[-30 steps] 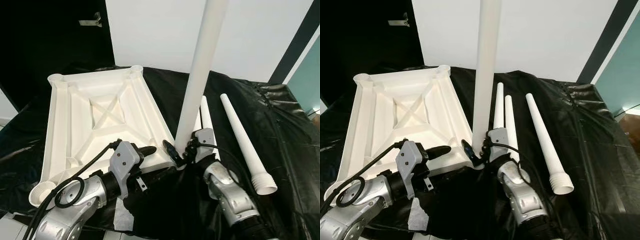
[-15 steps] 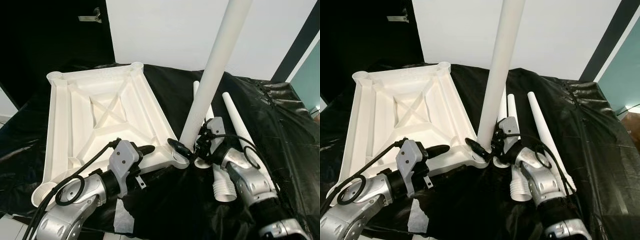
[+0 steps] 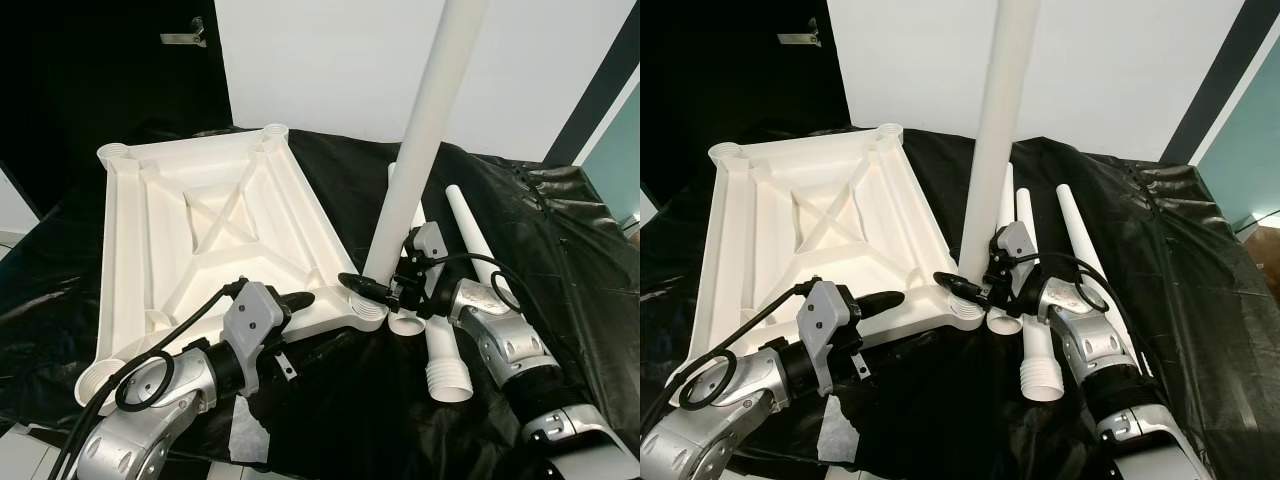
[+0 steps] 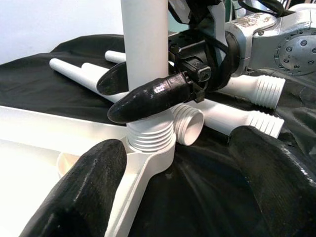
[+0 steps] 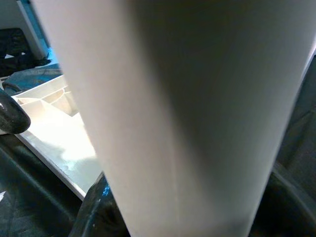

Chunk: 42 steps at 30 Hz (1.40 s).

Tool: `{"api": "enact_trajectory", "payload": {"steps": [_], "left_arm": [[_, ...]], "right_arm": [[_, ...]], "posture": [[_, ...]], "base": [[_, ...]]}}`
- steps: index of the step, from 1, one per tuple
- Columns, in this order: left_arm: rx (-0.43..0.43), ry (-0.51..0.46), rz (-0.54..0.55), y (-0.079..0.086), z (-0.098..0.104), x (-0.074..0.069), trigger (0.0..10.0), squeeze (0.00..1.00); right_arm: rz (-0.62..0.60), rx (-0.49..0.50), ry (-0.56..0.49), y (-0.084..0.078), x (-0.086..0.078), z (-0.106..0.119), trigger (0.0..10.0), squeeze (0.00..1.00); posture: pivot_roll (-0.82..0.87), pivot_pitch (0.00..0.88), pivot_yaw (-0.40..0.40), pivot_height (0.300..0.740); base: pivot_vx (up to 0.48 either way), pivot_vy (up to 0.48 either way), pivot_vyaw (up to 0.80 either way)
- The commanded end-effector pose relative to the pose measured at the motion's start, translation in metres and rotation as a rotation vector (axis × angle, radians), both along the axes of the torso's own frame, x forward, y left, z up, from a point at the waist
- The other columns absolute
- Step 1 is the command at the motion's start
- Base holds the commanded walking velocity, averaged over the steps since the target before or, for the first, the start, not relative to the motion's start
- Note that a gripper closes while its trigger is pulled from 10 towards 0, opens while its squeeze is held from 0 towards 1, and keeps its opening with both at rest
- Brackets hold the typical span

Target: Building children table

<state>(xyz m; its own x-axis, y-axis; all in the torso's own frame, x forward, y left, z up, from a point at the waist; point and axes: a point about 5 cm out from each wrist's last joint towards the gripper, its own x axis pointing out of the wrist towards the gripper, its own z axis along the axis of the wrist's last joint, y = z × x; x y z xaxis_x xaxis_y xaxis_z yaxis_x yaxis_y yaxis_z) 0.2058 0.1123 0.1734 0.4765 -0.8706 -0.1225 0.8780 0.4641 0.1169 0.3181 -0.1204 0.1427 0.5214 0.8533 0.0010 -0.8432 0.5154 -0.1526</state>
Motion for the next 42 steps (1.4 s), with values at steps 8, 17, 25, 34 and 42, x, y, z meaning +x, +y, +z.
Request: {"api": "enact_trajectory", "payload": {"steps": [8, 17, 25, 34, 42], "left_arm": [[0.019, -0.01, -0.009, -0.002, 0.0, 0.0, 10.0, 0.0], [0.026, -0.018, 0.007, -0.002, -0.003, 0.003, 10.0, 0.0], [0.043, -0.025, 0.023, -0.002, -0.009, 0.006, 10.0, 0.0], [0.049, -0.028, 0.024, -0.001, -0.011, 0.008, 10.0, 0.0], [0.049, -0.034, 0.03, -0.001, -0.012, 0.009, 10.0, 0.0]], "right_arm": [[-0.101, 0.016, 0.068, -0.003, 0.002, -0.01, 10.0, 0.0], [-0.275, 0.002, 0.06, 0.008, 0.002, -0.017, 10.0, 0.0], [-0.445, 0.05, 0.086, 0.027, -0.006, -0.025, 10.0, 0.0], [-0.661, 0.097, 0.106, 0.04, -0.008, -0.026, 10.0, 0.0], [-0.742, 0.134, 0.132, 0.054, -0.012, -0.026, 10.0, 0.0]], "posture": [[0.11, 0.0, -0.063, 0.74], [0.1, 0.0, -0.061, 0.74], [0.09, 0.0, -0.052, 0.74], [0.09, 0.0, -0.049, 0.74], [0.09, 0.0, -0.05, 0.74]], "base": [[0.0, 0.0, 0.0], [0.0, 0.0, 0.0], [0.0, 0.0, 0.0], [0.0, 0.0, 0.0], [0.0, 0.0, 0.0]]}}
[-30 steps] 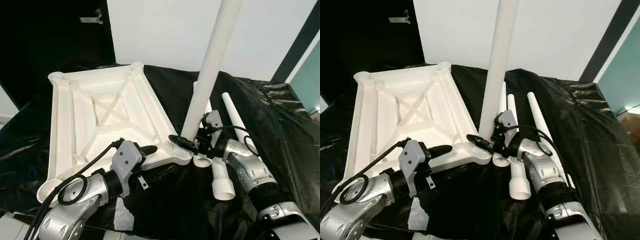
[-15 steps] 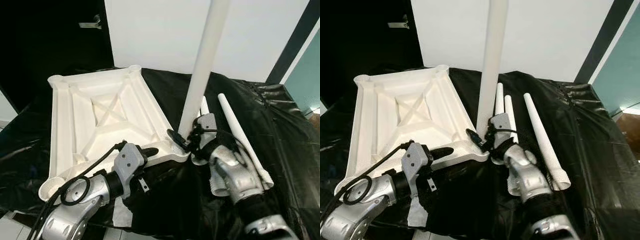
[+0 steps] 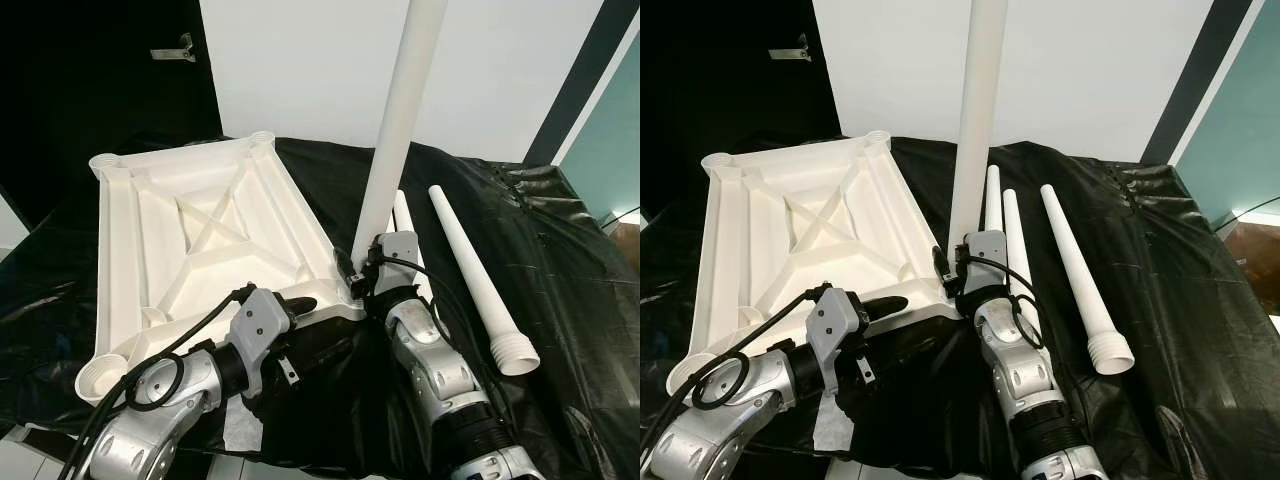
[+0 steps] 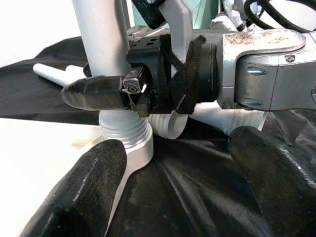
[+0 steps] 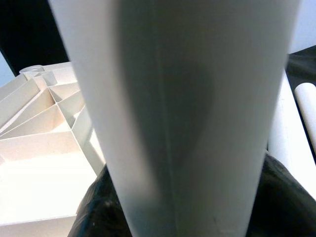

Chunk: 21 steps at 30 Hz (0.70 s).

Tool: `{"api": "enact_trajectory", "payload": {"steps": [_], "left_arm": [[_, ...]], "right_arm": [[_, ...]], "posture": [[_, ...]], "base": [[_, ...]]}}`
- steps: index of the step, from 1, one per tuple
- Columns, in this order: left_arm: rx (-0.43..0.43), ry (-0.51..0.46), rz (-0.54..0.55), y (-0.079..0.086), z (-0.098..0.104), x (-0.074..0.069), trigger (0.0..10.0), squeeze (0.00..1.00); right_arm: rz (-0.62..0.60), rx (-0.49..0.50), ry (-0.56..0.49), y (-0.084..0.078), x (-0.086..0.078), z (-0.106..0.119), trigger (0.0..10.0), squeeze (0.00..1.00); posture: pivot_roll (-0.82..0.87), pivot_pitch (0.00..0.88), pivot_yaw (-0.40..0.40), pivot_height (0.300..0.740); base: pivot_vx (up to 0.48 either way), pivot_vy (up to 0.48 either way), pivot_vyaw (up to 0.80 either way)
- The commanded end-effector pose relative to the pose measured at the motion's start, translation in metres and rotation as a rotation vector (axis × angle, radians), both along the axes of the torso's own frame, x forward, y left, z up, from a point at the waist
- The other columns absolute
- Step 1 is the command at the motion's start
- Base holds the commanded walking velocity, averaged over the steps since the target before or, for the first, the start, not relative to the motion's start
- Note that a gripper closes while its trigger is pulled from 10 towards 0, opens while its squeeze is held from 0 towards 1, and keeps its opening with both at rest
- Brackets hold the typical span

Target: Building children table

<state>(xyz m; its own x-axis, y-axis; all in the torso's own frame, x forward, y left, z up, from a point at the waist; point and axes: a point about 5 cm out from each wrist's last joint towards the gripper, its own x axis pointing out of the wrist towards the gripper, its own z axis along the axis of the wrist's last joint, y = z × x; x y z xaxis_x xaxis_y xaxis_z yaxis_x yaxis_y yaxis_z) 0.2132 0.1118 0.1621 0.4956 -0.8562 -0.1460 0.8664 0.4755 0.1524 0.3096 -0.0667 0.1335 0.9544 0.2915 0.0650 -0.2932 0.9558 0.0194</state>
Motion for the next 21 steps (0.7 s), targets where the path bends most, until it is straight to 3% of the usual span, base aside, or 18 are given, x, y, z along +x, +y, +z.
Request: {"api": "enact_trajectory", "payload": {"steps": [1, 7, 8, 16, 18, 21], "left_arm": [[0.01, -0.015, 0.011, -0.001, -0.001, 0.002, 10.0, 0.0], [0.01, -0.024, 0.017, -0.001, -0.001, 0.004, 10.0, 0.0], [0.01, -0.027, 0.019, -0.001, -0.001, 0.005, 10.0, 0.0], [0.006, -0.033, 0.02, -0.001, 0.0, 0.005, 10.0, 0.0], [0.006, -0.035, 0.02, -0.002, 0.0, 0.005, 10.0, 0.0], [0.006, -0.036, 0.02, -0.002, 0.0, 0.006, 10.0, 0.0]], "right_arm": [[-0.016, -0.015, 0.087, 0.001, -0.004, -0.017, 10.0, 0.0], [-0.024, -0.022, 0.046, -0.005, -0.002, -0.009, 10.0, 0.0], [-0.014, -0.021, 0.039, -0.007, -0.001, -0.008, 10.0, 1.0], [0.043, -0.026, -0.005, -0.018, -0.002, -0.003, 10.0, 1.0], [0.13, -0.041, -0.021, -0.031, -0.003, -0.001, 10.0, 1.0], [0.173, -0.045, -0.027, -0.036, -0.003, 0.0, 10.0, 1.0]], "posture": [[0.09, 0.0, -0.05, 0.74], [0.09, 0.0, -0.048, 0.74], [0.09, 0.0, -0.048, 0.74], [0.08, 0.0, -0.048, 0.74], [0.08, 0.0, -0.045, 0.74], [0.08, 0.0, -0.046, 0.74]], "base": [[0.0, 0.0, 0.0], [0.0, 0.0, 0.0], [0.0, 0.0, 0.0], [0.0, 0.0, 0.0], [0.0, 0.0, 0.0], [0.0, 0.0, 0.0]]}}
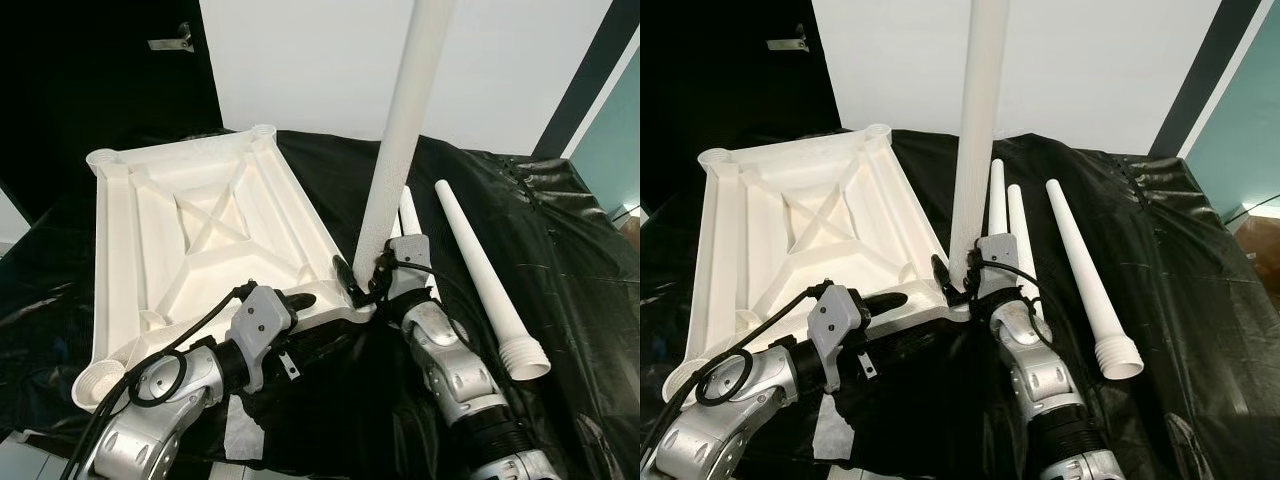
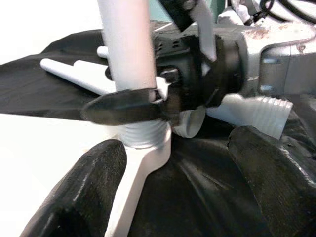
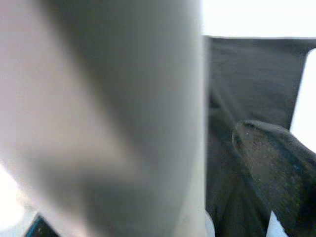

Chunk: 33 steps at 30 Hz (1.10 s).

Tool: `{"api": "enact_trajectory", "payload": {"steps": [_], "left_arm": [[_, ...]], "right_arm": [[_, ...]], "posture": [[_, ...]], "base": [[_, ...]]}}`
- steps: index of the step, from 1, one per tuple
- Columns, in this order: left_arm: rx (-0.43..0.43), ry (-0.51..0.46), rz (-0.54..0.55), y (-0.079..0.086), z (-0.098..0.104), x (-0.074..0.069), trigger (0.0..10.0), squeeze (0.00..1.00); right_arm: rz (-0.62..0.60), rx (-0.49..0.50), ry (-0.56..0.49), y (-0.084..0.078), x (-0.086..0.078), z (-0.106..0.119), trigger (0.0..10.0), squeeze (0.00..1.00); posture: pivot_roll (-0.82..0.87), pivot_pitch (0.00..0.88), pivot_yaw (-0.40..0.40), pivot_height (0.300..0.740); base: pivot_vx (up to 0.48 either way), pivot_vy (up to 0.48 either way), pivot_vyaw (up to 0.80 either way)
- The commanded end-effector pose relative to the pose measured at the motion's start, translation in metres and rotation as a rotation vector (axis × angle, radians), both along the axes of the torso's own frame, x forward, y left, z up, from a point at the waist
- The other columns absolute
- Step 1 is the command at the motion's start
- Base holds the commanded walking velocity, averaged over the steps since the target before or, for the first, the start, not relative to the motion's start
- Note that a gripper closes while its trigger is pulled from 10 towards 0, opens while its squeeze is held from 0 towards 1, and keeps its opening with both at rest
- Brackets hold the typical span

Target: Building children table

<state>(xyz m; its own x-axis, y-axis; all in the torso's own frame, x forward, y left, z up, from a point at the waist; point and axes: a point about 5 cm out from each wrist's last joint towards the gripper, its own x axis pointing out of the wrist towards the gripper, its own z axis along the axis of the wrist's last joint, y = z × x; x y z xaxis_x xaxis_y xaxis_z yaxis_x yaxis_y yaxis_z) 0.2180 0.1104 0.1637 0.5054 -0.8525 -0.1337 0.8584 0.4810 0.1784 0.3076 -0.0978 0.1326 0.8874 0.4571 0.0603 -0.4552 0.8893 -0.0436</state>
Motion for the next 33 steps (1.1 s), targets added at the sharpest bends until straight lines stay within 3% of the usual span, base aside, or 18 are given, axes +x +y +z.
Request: {"api": "enact_trajectory", "payload": {"steps": [1, 2, 3, 7, 8, 13, 17, 18, 19, 20, 21, 33], "left_arm": [[0.001, -0.007, 0.013, -0.001, -0.001, 0.001, 10.0, 0.0], [0.001, -0.007, 0.013, -0.001, -0.001, 0.001, 10.0, 0.0], [0.001, -0.008, 0.013, -0.001, -0.001, 0.001, 10.0, 0.0], [0.0, -0.009, 0.013, -0.001, -0.001, 0.001, 10.0, 0.0], [-0.001, -0.01, 0.013, -0.002, -0.001, 0.002, 10.0, 0.0], [-0.004, -0.014, 0.014, -0.003, 0.0, 0.003, 10.0, 0.0], [-0.004, -0.015, 0.015, -0.004, 0.0, 0.003, 10.0, 0.0], [-0.004, -0.016, 0.015, -0.004, 0.0, 0.003, 10.0, 0.0], [-0.004, -0.016, 0.015, -0.004, 0.0, 0.003, 10.0, 0.0], [-0.005, -0.017, 0.015, -0.004, 0.0, 0.003, 10.0, 0.0], [-0.005, -0.019, 0.015, -0.004, 0.0, 0.002, 10.0, 0.0], [-0.007, -0.024, 0.013, -0.005, 0.001, 0.003, 10.0, 0.0]], "right_arm": [[0.051, 0.022, 0.005, -0.009, -0.001, 0.001, 10.0, 0.95], [0.051, 0.022, 0.005, -0.009, -0.001, 0.001, 10.0, 0.95], [0.107, 0.014, 0.007, -0.014, 0.001, 0.003, 10.0, 0.0], [0.159, -0.01, -0.002, -0.018, 0.004, 0.005, 10.0, 0.0], [0.238, -0.036, -0.014, -0.018, 0.005, 0.007, 10.0, 0.0], [0.407, -0.12, -0.017, -0.015, 0.014, 0.01, 10.0, 0.0], [0.444, -0.165, -0.019, -0.015, 0.018, 0.01, 9.6, 0.0], [0.457, -0.183, -0.013, -0.015, 0.019, 0.009, 4.8, 0.0], [0.457, -0.183, -0.013, -0.015, 0.019, 0.009, 4.8, 0.0], [0.47, -0.19, -0.007, -0.016, 0.02, 0.009, 4.2, 0.0], [0.479, -0.2, 0.001, -0.017, 0.02, 0.007, 0.0, 0.0], [0.443, -0.175, 0.071, -0.023, 0.022, -0.005, 0.0, 0.0]], "posture": [[0.08, 0.0, -0.046, 0.74], [0.08, 0.0, -0.046, 0.74], [0.08, 0.0, -0.046, 0.74], [0.07, 0.0, -0.046, 0.74], [0.08, 0.0, -0.047, 0.74], [0.08, 0.0, -0.051, 0.74], [0.08, 0.0, -0.053, 0.74], [0.08, 0.0, -0.054, 0.74], [0.08, 0.0, -0.054, 0.74], [0.09, 0.0, -0.057, 0.74], [0.09, 0.0, -0.058, 0.74], [0.08, 0.0, -0.058, 0.74]], "base": [[0.0, 0.0, 0.0], [0.0, 0.0, 0.0], [0.0, 0.0, 0.0], [0.0, 0.0, 0.0], [0.0, 0.0, 0.0], [0.0, 0.0, 0.0], [0.0, 0.0, 0.0], [0.0, 0.0, 0.0], [0.0, 0.0, 0.0], [0.0, 0.0, 0.0], [0.0, 0.0, 0.0], [0.0, 0.0, 0.0]]}}
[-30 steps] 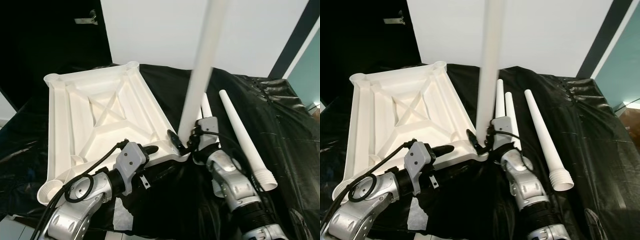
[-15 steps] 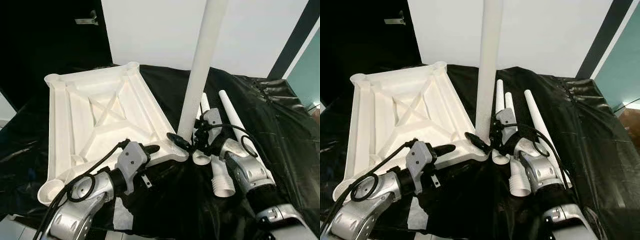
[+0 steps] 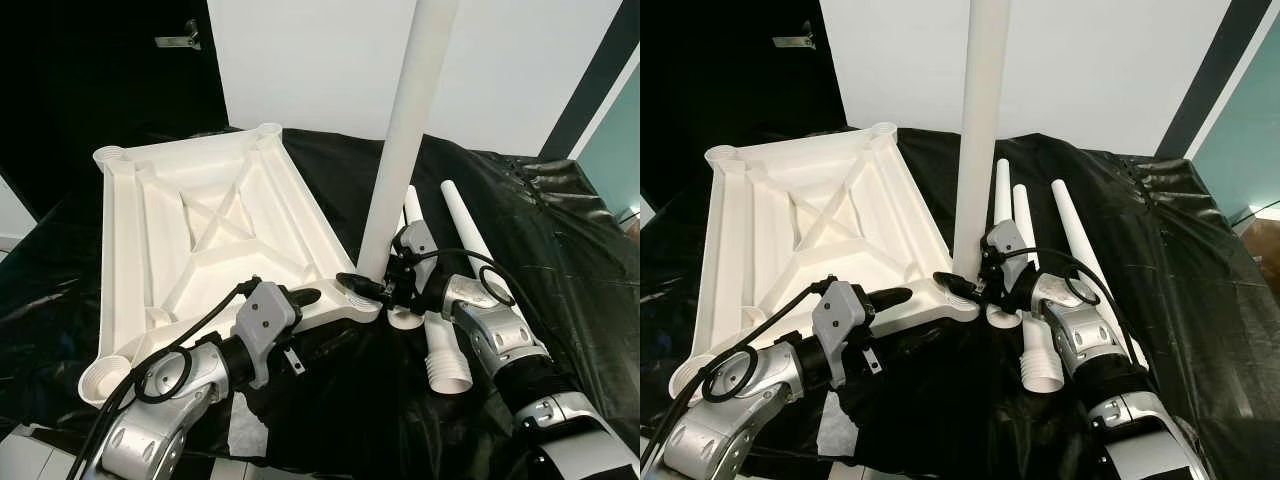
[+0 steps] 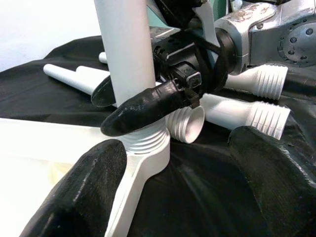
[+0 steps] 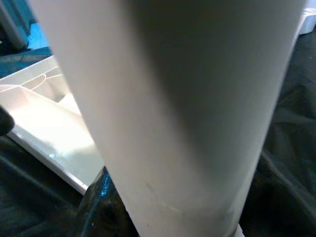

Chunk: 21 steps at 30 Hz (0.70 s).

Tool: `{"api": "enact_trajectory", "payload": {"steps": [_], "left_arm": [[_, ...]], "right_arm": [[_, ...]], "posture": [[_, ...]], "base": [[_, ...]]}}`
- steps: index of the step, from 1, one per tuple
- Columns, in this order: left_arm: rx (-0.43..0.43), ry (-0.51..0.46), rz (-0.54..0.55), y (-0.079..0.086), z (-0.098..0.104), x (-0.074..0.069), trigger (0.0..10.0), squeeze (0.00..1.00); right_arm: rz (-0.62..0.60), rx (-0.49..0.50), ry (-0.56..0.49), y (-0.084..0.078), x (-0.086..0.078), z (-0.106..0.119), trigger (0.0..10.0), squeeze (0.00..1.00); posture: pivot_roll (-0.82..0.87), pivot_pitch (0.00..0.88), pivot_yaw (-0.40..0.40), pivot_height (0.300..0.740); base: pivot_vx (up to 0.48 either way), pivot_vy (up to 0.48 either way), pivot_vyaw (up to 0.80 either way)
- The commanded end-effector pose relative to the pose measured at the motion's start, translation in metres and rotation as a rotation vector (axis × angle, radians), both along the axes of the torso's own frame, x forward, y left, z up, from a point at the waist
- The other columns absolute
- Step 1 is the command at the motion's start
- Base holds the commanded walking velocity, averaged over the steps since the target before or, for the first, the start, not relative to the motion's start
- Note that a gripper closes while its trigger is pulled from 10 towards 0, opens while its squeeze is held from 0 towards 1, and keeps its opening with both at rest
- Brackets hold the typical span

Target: Building children table

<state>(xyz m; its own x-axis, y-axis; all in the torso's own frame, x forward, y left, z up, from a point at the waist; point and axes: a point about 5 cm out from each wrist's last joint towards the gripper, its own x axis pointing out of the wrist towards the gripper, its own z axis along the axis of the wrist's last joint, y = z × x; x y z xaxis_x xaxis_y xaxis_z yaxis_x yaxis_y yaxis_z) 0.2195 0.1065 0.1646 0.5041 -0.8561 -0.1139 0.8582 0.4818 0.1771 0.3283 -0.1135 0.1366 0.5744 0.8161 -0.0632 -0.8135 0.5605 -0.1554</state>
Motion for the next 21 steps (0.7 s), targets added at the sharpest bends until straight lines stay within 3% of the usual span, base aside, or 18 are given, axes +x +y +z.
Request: {"api": "enact_trajectory", "payload": {"steps": [1, 2, 3, 4, 8, 12, 13, 21], "left_arm": [[0.01, -0.015, 0.015, -0.001, 0.0, 0.001, 10.0, 0.0], [0.01, -0.015, 0.015, -0.001, 0.0, 0.001, 10.0, 0.0], [0.011, -0.015, 0.015, -0.001, 0.0, 0.001, 10.0, 0.0], [0.012, -0.016, 0.014, -0.001, -0.001, 0.002, 10.0, 0.0], [0.013, -0.017, 0.014, -0.001, -0.001, 0.002, 10.0, 0.0], [0.014, -0.017, 0.014, -0.002, -0.002, 0.002, 10.0, 0.0], [0.014, -0.016, 0.013, -0.002, -0.002, 0.001, 10.0, 0.0], [0.015, -0.015, 0.011, -0.001, -0.002, 0.001, 10.0, 0.0]], "right_arm": [[-0.046, -0.013, 0.051, -0.006, 0.002, -0.009, 0.0, 0.0], [-0.046, -0.013, 0.051, -0.006, 0.002, -0.009, 0.0, 0.0], [-0.055, -0.015, 0.045, -0.006, 0.002, -0.009, 2.0, 0.0], [-0.093, -0.022, 0.04, -0.005, 0.003, -0.011, 10.0, 0.0], [-0.145, -0.023, 0.036, -0.003, 0.003, -0.013, 10.0, 0.0], [-0.277, 0.002, 0.049, 0.004, 0.002, -0.017, 10.0, 0.0], [-0.359, 0.026, 0.069, 0.01, -0.001, -0.021, 10.0, 0.0], [-0.466, 0.075, 0.079, 0.023, -0.008, -0.025, 10.0, 0.0]], "posture": [[0.08, 0.0, -0.058, 0.74], [0.08, 0.0, -0.058, 0.74], [0.08, 0.0, -0.058, 0.74], [0.08, 0.0, -0.061, 0.74], [0.08, 0.0, -0.062, 0.74], [0.08, 0.0, -0.067, 0.74], [0.09, 0.0, -0.067, 0.74], [0.08, 0.0, -0.061, 0.74]], "base": [[0.0, 0.0, 0.0], [0.0, 0.0, 0.0], [0.0, 0.0, 0.0], [0.0, 0.0, 0.0], [0.0, 0.0, 0.0], [0.0, 0.0, 0.0], [0.0, 0.0, 0.0], [0.0, 0.0, 0.0]]}}
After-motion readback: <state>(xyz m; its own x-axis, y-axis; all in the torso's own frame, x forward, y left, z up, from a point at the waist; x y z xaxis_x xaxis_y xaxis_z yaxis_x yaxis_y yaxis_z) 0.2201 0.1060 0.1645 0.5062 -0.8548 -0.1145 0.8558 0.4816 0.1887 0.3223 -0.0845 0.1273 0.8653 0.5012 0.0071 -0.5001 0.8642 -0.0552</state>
